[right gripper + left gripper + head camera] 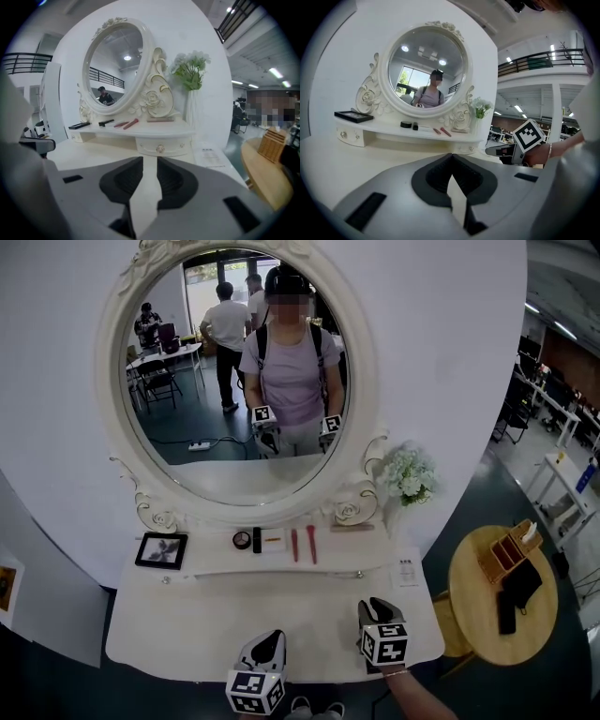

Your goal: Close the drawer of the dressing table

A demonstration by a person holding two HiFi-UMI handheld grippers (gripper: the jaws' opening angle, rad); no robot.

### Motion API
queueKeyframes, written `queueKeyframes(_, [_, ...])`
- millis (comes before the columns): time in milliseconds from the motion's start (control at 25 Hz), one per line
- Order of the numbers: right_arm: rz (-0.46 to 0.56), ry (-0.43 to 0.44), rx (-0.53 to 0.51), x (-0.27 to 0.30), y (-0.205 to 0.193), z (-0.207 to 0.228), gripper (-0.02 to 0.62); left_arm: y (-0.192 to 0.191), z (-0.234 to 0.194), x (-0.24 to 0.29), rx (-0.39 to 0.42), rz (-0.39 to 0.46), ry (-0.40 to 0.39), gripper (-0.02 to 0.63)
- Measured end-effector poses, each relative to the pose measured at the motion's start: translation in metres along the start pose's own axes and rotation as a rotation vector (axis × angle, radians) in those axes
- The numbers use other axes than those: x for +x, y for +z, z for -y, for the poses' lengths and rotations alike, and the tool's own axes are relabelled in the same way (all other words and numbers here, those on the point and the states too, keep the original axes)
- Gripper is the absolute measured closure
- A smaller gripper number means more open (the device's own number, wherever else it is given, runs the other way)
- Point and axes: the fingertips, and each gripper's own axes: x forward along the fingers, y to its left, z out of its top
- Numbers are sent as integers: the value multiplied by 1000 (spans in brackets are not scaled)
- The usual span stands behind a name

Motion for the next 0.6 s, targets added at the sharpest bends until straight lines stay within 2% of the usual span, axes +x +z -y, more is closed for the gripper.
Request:
queueKeyframes(320, [19,41,39,-41,-8,-15,519,-5,16,-6,7,-3,-19,604])
queueKeyframes(600, [24,40,56,-70,-18,-19,559,-12,29,-9,11,-14,-36,604])
